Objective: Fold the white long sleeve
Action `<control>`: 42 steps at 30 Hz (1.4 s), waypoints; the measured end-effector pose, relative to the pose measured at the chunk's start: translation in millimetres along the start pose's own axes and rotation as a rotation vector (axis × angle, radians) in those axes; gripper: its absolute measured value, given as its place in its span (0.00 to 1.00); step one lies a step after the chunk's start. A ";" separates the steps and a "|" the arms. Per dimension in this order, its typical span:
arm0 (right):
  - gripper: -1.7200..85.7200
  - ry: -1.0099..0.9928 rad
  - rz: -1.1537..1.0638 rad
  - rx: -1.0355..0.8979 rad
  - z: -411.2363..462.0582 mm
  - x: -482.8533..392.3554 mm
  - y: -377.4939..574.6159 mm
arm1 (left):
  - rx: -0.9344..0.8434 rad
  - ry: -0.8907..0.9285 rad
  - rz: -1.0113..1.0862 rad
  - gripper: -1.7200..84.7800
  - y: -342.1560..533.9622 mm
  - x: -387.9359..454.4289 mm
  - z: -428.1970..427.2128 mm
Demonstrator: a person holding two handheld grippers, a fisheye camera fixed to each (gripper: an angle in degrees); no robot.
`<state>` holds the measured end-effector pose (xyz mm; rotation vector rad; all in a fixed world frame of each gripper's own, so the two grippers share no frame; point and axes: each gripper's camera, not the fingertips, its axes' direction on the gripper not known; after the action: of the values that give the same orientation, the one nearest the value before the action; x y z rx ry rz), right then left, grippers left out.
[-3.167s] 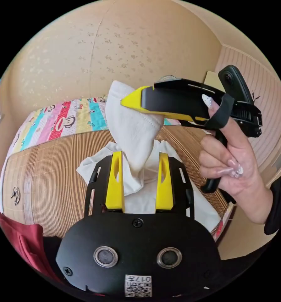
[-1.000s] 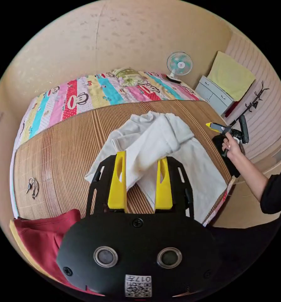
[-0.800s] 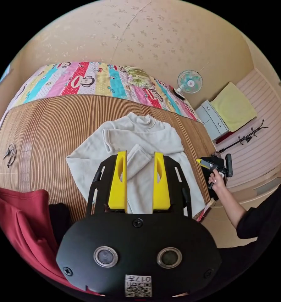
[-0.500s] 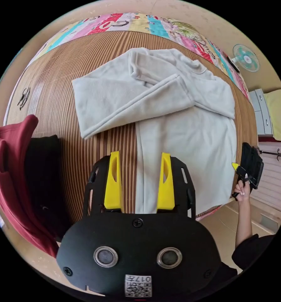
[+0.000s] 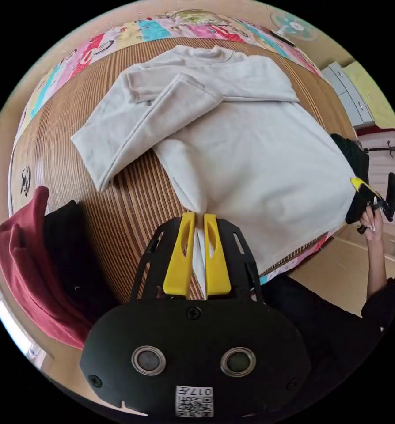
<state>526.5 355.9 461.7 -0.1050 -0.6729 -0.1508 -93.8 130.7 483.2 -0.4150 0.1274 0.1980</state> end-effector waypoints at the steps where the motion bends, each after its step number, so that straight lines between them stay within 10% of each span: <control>1: 0.06 0.027 -0.023 -0.054 7.4 -12.2 3.7 | 0.013 -0.004 -0.038 0.07 2.7 -10.0 -1.2; 4: 0.07 -0.056 0.122 -0.328 69.8 11.7 31.1 | -0.128 0.121 -0.165 0.07 9.7 -49.5 38.5; 12: 0.13 -0.244 0.399 -0.156 64.1 89.6 61.7 | -0.129 0.109 -0.104 0.13 16.4 -49.6 57.9; 17: 0.09 -0.400 0.274 -0.409 113.7 94.3 39.4 | -0.216 0.138 -0.040 0.08 -0.9 -46.8 62.8; 24: 0.06 -0.624 0.175 0.057 -13.0 91.5 26.1 | -0.209 0.187 0.016 0.07 5.9 -90.3 17.3; 28: 0.05 -0.362 0.385 -0.456 66.5 104.2 59.5 | -0.322 0.095 -0.102 0.08 18.6 -90.3 52.7; 34: 0.06 -0.436 0.465 -0.228 46.1 112.1 62.9 | -0.081 -0.020 -0.201 0.12 26.2 -84.9 0.4; 42: 0.13 -0.312 0.322 -0.142 39.5 118.6 60.9 | 0.149 0.169 0.366 0.12 -99.4 26.7 -51.7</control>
<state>604.4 409.1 563.9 -0.3763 -0.9455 0.1315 -50.6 24.7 470.4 -0.2563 0.3830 0.5107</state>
